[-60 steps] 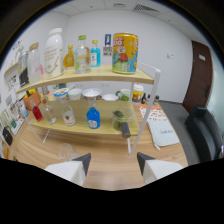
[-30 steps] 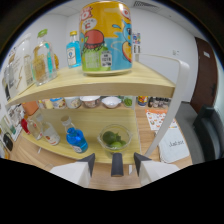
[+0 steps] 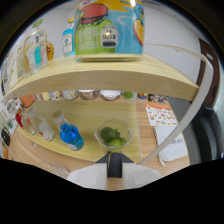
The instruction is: Make me a cup of Mojito.
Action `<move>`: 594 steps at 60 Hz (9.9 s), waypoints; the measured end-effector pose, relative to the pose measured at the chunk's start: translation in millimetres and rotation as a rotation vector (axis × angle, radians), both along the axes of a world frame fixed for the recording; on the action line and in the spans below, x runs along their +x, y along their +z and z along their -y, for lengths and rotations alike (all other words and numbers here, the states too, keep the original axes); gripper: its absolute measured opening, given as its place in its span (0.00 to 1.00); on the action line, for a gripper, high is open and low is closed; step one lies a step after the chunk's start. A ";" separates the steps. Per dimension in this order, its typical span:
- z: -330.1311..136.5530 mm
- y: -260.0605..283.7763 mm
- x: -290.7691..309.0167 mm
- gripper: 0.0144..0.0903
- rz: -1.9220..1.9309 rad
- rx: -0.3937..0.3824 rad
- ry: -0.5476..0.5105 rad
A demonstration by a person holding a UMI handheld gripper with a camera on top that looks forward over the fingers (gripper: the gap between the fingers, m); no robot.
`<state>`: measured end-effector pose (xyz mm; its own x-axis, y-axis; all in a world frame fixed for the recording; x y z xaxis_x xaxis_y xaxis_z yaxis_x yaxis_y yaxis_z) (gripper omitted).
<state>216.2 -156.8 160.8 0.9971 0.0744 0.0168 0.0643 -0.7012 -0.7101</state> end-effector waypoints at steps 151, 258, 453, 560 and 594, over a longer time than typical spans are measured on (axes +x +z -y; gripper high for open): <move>73.8 123.5 -67.6 0.02 0.620 0.680 0.268; 153.9 30.0 -78.1 0.94 -0.030 0.334 -0.098; 37.5 30.5 -70.6 0.25 1.357 0.347 0.462; 52.8 -142.1 -62.6 0.26 -0.037 0.157 -0.014; 64.1 -156.0 -61.1 0.43 -0.044 0.084 -0.068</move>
